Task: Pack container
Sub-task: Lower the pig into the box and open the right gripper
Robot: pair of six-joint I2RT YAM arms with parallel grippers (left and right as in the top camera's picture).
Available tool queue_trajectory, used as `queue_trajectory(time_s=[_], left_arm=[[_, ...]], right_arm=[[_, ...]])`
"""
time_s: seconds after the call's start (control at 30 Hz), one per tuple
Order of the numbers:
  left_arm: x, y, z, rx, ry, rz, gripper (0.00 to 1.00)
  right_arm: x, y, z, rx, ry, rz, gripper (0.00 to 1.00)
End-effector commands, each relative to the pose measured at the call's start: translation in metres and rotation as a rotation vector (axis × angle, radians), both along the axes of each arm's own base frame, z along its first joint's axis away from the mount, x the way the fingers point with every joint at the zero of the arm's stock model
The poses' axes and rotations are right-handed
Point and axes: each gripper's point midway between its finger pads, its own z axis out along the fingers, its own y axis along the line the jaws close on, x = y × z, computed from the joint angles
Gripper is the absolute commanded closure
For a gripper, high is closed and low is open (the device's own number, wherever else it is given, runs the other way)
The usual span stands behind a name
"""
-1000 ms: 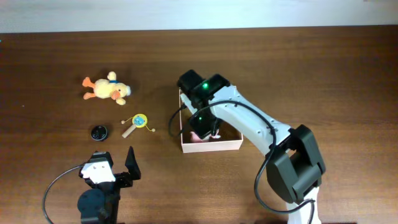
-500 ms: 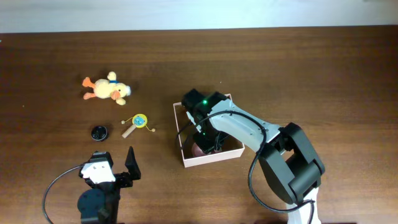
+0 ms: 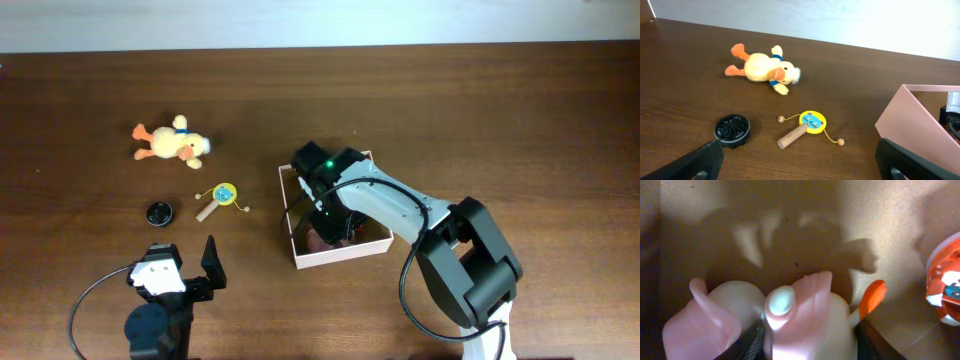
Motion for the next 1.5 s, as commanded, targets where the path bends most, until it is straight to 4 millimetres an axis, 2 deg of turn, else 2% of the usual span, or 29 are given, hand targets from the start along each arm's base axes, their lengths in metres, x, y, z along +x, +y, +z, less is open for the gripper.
queue_trajectory(time_s=[0.0, 0.27, 0.4, 0.67, 1.47], left_arm=[[0.000, -0.001, -0.001, 0.012, 0.000, -0.010, 0.01], [0.000, -0.001, -0.001, 0.012, 0.000, -0.010, 0.01], [0.000, -0.001, -0.001, 0.012, 0.000, -0.010, 0.01], [0.000, -0.001, -0.001, 0.012, 0.000, -0.010, 0.01], [0.000, -0.001, -0.001, 0.012, 0.000, -0.010, 0.01]], right_arm=[[-0.001, 0.000, 0.001, 0.003, -0.007, 0.000, 0.56], [0.013, 0.005, 0.010, 0.030, -0.042, -0.004, 0.51], [0.031, 0.009, 0.023, 0.062, -0.083, -0.006, 0.44], [0.065, 0.021, 0.049, 0.133, -0.182, -0.030, 0.37], [0.114, 0.055, 0.060, 0.271, -0.383, 0.009, 0.34]])
